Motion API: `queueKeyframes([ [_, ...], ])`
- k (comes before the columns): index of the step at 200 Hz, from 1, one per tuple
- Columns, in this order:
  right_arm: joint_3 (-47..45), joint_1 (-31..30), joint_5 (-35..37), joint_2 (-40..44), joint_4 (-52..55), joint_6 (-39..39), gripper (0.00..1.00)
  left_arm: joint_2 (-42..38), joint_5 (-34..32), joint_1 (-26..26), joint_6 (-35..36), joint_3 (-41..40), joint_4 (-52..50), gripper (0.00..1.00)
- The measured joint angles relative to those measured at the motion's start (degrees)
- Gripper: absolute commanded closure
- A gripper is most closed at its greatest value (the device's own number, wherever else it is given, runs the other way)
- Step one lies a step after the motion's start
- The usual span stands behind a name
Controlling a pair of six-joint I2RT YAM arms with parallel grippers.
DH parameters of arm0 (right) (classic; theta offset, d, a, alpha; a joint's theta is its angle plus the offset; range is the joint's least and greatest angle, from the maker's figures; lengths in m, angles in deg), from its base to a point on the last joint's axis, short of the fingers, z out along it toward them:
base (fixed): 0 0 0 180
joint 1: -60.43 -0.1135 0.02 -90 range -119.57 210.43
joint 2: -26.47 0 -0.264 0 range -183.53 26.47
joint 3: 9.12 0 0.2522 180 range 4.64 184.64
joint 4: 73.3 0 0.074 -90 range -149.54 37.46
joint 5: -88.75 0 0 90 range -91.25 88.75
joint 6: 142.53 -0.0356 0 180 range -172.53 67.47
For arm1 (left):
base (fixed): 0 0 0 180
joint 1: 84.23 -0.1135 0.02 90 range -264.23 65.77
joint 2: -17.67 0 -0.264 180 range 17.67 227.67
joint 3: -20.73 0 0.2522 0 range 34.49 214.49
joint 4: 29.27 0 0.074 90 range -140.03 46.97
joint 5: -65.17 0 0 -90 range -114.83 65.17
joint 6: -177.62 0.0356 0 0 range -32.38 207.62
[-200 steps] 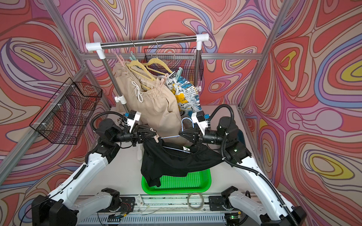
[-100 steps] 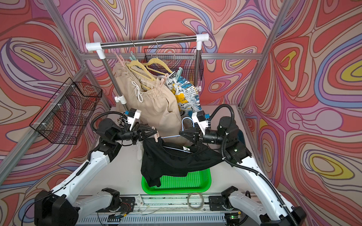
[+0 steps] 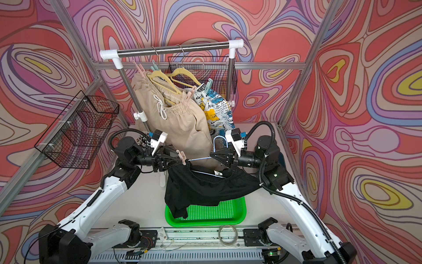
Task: Remove the clothespins securing shorts to the hanger
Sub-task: Remove the clothespin from the hanger.
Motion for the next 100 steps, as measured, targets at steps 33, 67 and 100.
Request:
queueKeyframes([
  [33,-0.44,1.16,-2.69,-0.02,-1.49,-1.53,1.0,0.04,0.85,0.0,0.5,0.09,0.2,0.5],
  [67,-0.79,1.77,-6.03,-0.28,-2.69,-2.93,1.0,1.9,1.22,0.0,-3.08,0.13,7.85,0.51],
  [100,-1.11,1.88,-7.85,-0.31,-3.34,-3.93,1.0,7.87,1.46,0.0,-13.66,0.22,24.79,0.58],
])
